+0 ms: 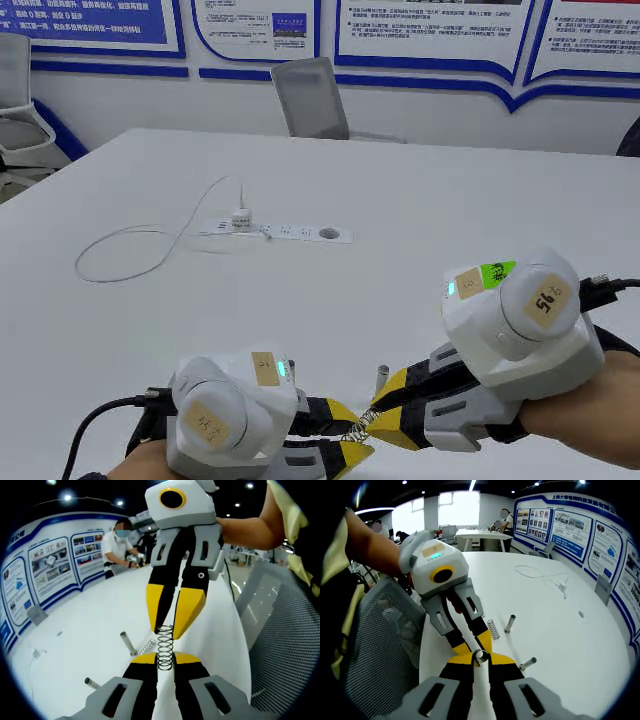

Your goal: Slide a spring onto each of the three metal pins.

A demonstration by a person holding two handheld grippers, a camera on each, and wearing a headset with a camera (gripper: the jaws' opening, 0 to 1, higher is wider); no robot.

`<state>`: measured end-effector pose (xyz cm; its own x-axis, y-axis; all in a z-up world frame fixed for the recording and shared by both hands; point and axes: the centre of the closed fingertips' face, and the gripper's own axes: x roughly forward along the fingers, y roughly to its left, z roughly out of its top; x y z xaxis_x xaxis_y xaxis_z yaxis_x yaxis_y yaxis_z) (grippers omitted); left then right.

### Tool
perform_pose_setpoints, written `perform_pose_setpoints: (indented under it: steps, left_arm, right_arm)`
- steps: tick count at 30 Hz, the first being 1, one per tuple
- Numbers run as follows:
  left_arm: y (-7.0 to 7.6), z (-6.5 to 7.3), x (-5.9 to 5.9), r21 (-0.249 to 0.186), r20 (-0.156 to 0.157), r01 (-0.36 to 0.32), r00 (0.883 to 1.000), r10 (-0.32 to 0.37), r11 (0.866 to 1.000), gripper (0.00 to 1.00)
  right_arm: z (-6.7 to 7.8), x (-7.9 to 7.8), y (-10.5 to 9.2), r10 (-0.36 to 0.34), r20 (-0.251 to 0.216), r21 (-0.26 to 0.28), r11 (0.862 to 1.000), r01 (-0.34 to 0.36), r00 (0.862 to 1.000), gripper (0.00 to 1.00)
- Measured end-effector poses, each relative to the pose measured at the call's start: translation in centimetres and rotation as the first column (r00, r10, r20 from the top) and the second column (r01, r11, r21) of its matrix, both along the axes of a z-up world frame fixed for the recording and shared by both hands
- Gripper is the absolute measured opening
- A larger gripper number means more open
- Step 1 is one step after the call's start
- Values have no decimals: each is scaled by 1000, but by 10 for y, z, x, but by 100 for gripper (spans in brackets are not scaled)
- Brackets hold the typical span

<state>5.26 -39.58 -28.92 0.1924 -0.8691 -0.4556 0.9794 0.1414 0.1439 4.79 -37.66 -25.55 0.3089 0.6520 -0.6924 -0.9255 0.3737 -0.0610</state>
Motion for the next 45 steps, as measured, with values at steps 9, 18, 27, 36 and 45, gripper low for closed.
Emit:
perform_pose_setpoints:
  steps: [9, 18, 27, 36, 45]
  left_arm:
    - [-2, 1, -2, -3, -6, 4, 1000, -4, 1000, 11]
    - [-4, 2, -5, -4, -11, 12, 1000, -12, 1000, 12]
    - [-6, 3, -6, -3, -10, 19, 1000, -19, 1000, 17]
    - [7, 6, 0, -17, -20, -14, 1000, 14, 1000, 25]
    - [21, 7, 2, -32, -45, -48, 998, 47, 998, 35]
  right_arm:
    - [2, -1, 6, 15, 10, 5, 1000, -15, 1000, 12]
    - [3, -3, 7, 21, 12, 5, 1000, -21, 1000, 12]
    - [4, -1, 4, 16, 15, -7, 1000, -16, 1000, 12]
    - [10, 6, -9, -9, 26, -12, 1000, 10, 1000, 12]
    - [13, 12, -24, -46, 32, -15, 999, 47, 998, 12]
